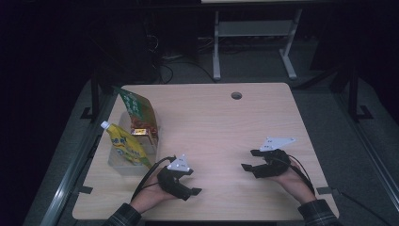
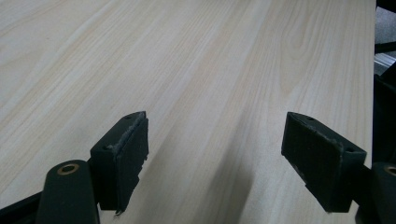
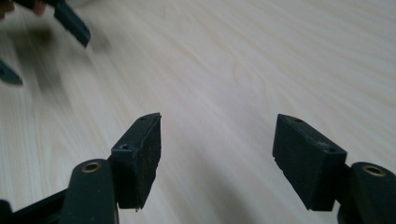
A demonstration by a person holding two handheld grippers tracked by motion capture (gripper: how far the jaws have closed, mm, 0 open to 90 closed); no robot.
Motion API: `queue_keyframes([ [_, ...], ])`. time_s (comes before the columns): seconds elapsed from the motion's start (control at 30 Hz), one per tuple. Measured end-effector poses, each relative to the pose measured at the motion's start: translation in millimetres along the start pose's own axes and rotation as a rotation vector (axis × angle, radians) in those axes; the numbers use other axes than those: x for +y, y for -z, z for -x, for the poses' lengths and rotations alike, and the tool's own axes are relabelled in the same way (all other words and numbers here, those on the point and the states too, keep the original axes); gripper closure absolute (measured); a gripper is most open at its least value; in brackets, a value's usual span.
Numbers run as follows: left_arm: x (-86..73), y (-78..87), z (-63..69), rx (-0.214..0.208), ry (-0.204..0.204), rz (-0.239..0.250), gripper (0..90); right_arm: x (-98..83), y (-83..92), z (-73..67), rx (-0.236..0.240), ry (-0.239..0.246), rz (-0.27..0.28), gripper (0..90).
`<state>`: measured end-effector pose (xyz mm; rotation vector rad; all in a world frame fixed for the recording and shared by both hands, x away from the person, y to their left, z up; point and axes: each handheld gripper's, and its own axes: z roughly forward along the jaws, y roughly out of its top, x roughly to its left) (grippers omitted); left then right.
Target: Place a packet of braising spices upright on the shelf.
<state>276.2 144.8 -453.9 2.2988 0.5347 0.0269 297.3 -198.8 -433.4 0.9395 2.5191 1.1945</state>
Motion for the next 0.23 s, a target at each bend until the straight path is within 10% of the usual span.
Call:
queue_keyframes([
  [0.23, -0.2, -0.6, -0.7, 0.001, -0.010, -0.009, 22.5, -17.1, 6.0, -4.3, -0.010, 0.015, -0.041, 30.7],
])
